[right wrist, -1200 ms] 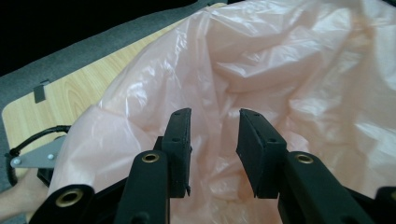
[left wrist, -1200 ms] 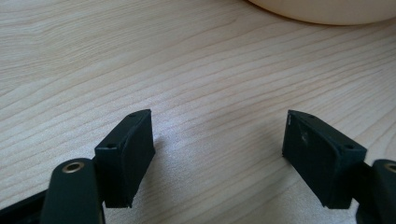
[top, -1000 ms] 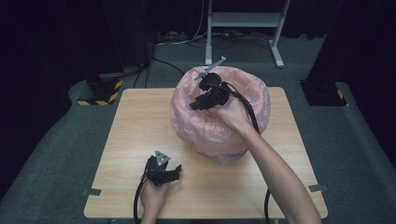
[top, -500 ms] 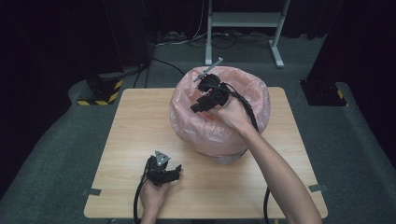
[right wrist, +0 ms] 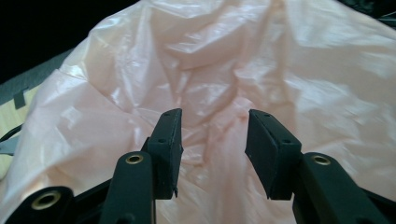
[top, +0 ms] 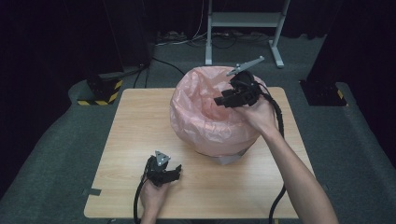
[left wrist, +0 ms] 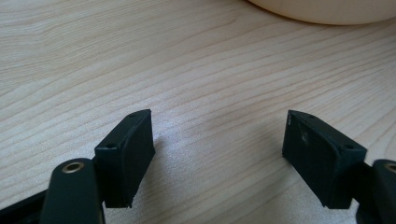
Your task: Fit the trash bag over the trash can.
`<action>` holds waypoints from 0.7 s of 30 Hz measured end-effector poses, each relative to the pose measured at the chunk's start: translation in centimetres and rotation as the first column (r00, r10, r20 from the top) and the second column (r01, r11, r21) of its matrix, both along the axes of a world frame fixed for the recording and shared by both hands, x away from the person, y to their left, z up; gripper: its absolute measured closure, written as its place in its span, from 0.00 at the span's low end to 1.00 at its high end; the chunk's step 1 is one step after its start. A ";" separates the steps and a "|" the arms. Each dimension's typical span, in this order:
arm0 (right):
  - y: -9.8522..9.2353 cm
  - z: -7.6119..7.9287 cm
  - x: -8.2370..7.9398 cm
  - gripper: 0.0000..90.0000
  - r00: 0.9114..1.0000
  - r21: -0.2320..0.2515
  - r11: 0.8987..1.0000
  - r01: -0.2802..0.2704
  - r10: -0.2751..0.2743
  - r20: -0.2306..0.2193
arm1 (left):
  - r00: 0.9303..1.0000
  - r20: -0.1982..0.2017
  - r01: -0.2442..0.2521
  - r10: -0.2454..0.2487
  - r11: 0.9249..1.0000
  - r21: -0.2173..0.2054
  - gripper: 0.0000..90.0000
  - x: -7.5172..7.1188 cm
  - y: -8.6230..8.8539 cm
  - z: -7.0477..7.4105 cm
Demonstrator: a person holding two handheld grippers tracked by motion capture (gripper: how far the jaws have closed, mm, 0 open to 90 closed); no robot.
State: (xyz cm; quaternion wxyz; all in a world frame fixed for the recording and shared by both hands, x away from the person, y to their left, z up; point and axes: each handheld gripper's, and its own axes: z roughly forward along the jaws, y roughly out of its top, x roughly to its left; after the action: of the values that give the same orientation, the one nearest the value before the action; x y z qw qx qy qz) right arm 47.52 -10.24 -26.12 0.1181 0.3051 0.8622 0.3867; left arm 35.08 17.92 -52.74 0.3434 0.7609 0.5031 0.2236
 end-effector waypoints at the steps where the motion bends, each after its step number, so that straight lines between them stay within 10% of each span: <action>1: -0.5 0.1 -0.1 0.62 1.000 0.010 1.000 0.008 -0.008 0.003 | 1.000 0.001 0.000 0.000 1.000 0.001 0.28 0.0 0.0 0.0; 21: -6.3 -0.7 -2.0 0.59 0.992 0.094 0.991 0.097 -0.104 0.073 | 1.000 -0.001 0.002 -0.002 1.000 0.003 0.28 0.0 0.0 0.0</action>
State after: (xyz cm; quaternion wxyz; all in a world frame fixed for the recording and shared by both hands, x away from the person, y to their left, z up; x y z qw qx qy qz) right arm 45.51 -16.56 -26.81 0.1568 0.3380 0.8221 0.4304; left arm 35.07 17.91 -52.73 0.3420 0.7619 0.5023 0.2239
